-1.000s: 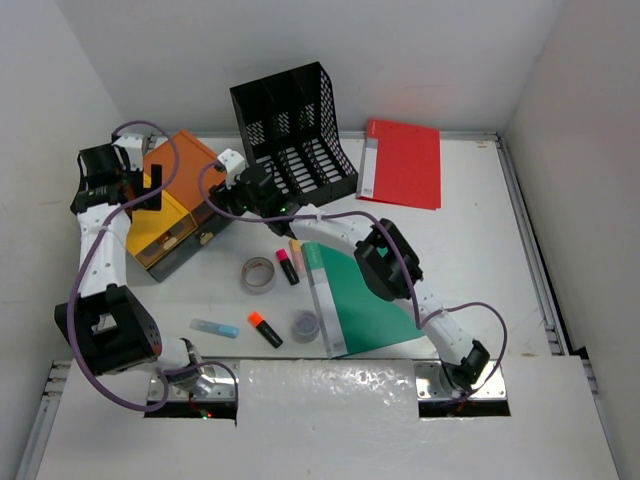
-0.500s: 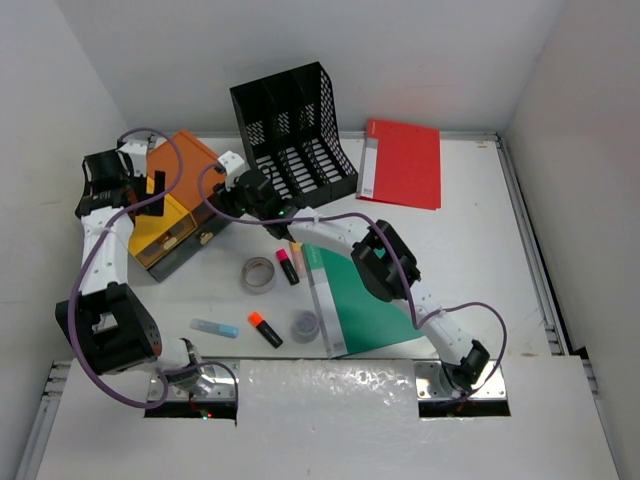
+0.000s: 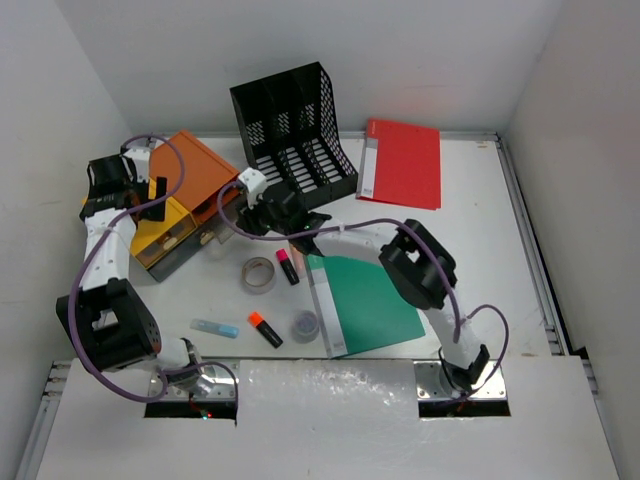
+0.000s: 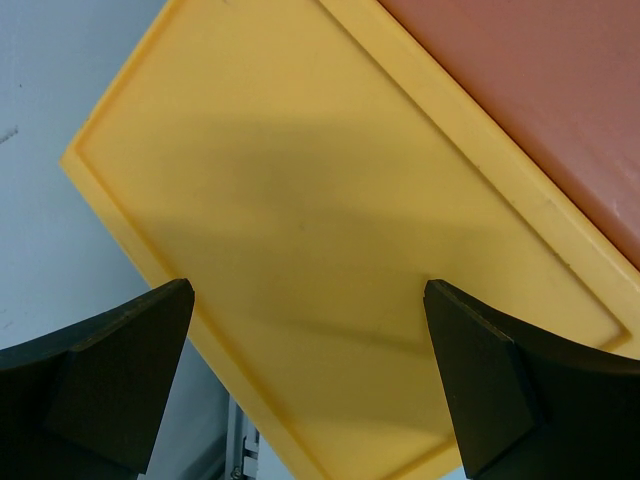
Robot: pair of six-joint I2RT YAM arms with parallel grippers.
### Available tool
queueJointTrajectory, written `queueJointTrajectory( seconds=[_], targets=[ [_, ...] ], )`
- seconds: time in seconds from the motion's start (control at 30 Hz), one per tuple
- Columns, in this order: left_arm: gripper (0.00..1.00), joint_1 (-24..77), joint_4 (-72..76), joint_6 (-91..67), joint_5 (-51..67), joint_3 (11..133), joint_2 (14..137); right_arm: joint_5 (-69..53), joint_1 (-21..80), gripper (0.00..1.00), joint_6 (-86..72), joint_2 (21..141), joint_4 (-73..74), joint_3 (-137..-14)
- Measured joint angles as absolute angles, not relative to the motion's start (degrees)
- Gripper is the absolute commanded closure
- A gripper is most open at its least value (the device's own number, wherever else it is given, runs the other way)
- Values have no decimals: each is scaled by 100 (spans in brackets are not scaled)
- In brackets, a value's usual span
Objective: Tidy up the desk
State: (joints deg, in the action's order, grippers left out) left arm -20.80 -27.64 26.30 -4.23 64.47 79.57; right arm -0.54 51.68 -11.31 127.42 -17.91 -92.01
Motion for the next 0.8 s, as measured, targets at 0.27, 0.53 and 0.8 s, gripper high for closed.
queueJointTrajectory(
  seconds=[0.27,0.53,0.8],
  targets=[
    [0,-2091,-2692,2628,-451,6442,7983,-169,5186,88,-991,11815,-1706,-7953],
    [0,-2091,-2689,2626,-449,6442,7983,-296,5186,20,-884,11679,-1431,-7907],
    [0,-2095,-2716,2628,-401,6442,7975,-471,5240,1,-676,10698,-843,-7391]
  ],
)
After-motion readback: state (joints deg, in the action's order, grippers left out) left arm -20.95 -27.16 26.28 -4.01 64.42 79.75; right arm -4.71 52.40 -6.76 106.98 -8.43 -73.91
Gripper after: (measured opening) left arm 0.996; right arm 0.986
